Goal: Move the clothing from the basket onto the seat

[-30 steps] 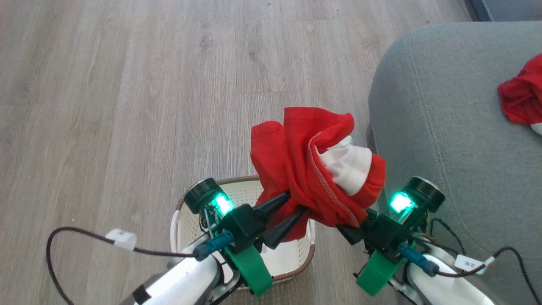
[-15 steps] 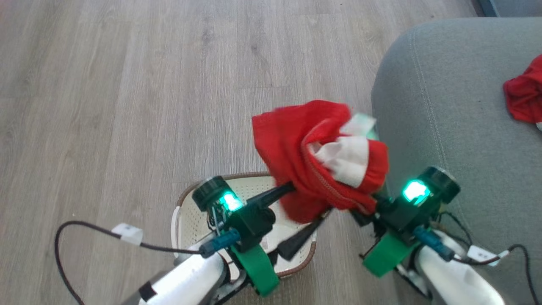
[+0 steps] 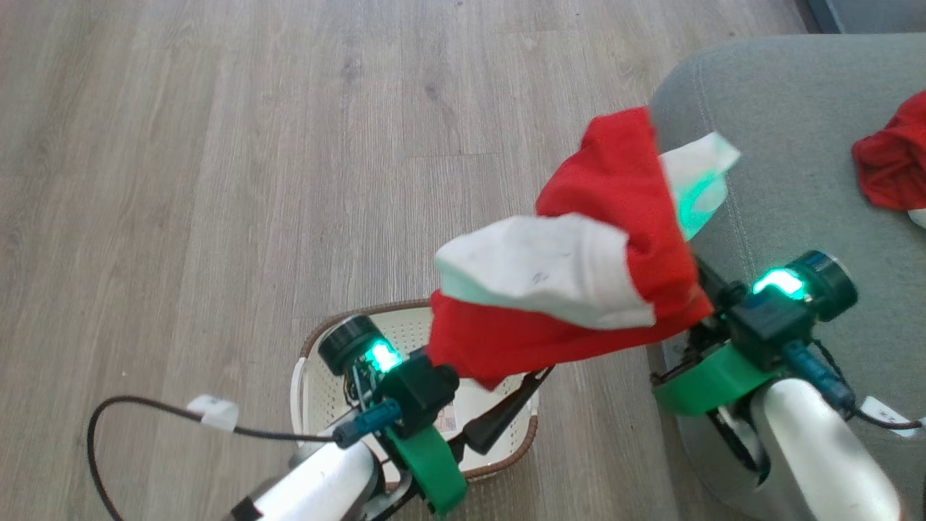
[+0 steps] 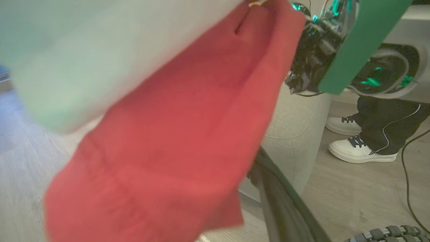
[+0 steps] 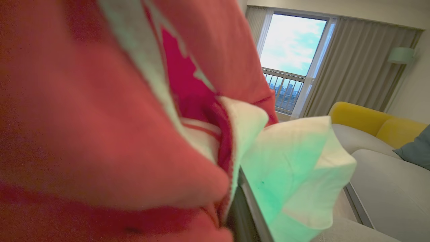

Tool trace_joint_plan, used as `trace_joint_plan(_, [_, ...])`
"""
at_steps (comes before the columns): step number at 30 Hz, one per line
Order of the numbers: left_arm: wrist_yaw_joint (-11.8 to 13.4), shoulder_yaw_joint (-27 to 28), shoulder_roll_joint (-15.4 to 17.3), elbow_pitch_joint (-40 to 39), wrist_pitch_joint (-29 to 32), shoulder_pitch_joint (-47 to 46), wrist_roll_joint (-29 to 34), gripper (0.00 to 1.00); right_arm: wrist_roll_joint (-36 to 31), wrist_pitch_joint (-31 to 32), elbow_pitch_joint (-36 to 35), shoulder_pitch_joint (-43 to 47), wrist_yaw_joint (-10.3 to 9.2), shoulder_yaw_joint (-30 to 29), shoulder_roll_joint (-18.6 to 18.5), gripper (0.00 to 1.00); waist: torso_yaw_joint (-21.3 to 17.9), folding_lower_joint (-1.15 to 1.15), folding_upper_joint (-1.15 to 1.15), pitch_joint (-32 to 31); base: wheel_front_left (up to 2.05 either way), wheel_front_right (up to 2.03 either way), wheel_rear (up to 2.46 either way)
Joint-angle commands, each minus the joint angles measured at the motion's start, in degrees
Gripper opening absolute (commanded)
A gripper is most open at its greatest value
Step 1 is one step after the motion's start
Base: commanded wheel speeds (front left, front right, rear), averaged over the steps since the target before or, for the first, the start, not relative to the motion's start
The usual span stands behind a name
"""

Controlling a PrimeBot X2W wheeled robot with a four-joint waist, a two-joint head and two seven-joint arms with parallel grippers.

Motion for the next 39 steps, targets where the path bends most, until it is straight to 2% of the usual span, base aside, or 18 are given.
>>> trace_joint_plan(1, [-0.1,2.6,0.5,-1.4,-0.3,-0.8,0.3,1.00,0.4,-0.4,-2.3,-0.1,-0.44,0.1,0.3,0.00,0.0,0.00,0.00,0.0,0.00,0.00,0.00])
trace_joint_plan(12, [-0.1,4.3,0.0,0.1,-0.3,1.4,0.4,1.00,1.6,-0.4,-2.7,1.2,-0.44,-10.7,1.5,0.00,-0.4,0.00,0.00,0.5,0.00,0.00,0.00])
trace_joint_plan(22, [-0.1,4.9,-0.7,0.7,-0.3,2.4,1.0,1.00,1.1,-0.4,-2.1,3.2,-0.44,-17.4,2.0,0.00,-1.0,0.00,0.00,0.8,0.00,0.00,0.00])
trace_joint_plan(39, [-0.1,5.1,-1.6,1.7,-0.3,5.3,0.7,1.00,2.0,-0.4,1.5,6.4,-0.44,-20.4,4.2,0.00,-1.4,0.00,0.00,1.0,0.00,0.00,0.00])
